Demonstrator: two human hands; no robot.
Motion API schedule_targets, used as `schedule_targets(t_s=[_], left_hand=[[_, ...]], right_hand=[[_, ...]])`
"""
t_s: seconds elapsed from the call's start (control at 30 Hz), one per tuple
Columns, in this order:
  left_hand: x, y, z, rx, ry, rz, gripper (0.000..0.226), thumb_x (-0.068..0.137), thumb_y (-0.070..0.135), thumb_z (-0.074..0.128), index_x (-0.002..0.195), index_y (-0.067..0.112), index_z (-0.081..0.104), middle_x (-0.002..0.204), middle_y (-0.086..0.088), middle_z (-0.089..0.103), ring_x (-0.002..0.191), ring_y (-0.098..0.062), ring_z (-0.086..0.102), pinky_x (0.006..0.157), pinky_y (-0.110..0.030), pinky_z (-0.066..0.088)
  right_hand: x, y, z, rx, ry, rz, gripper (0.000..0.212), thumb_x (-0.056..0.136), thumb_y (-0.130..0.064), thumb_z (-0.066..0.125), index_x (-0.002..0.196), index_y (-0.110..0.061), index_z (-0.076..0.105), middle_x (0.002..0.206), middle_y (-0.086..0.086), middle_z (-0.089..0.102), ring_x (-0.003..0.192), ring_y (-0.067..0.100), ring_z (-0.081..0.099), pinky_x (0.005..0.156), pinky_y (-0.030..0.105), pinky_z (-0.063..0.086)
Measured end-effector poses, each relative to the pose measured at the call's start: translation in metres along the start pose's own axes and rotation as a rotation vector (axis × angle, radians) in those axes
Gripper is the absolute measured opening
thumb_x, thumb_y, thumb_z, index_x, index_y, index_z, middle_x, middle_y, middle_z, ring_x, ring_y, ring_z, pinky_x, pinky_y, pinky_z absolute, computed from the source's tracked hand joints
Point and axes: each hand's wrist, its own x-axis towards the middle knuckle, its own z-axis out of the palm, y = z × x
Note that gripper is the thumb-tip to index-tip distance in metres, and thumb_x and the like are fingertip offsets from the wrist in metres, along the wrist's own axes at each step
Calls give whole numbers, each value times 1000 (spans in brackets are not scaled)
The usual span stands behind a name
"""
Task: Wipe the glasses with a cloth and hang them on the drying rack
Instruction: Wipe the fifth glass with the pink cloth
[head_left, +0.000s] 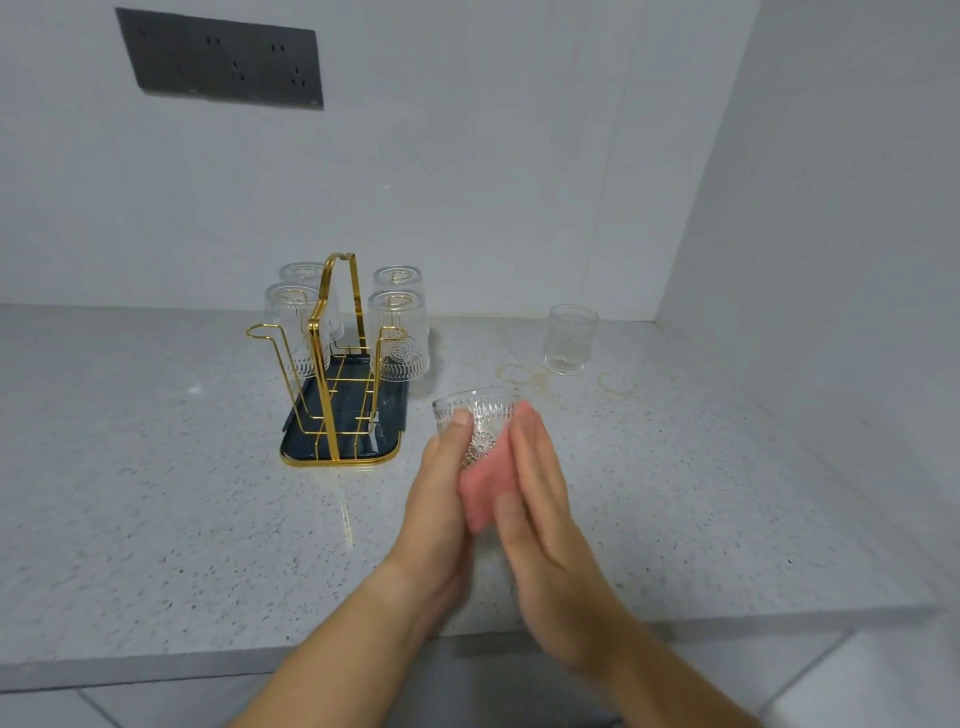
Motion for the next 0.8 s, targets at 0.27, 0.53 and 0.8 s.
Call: schedule_targets(t_s=[0.27,0.53,0.8], left_hand=[[-16,1,16,34,-46,81,53,100,48,54,142,14,59,138,-12,68,130,-32,63,109,-54,50],[-13,28,13,-39,73,145,61,94,48,58,137,5,53,117,-7,77,111,-22,74,99,-44,53],[-20,18,26,-10,-57,66,59,110,47,26,141,14,64,140,-6,68,131,-20,64,112,-43,47]], right_hand=[[31,-21,-27,433,162,151,67,96,-52,35,159,-47,12,160,-32,27,138,-23,31,112,7,35],[-7,-2,4,158,89,-20,67,105,-34,36,158,-41,-4,165,-37,-3,155,-8,-2,131,38,10],[31,-21,-27,324,142,81,64,101,-48,35,156,-49,4,165,-35,12,149,-16,15,129,33,19]])
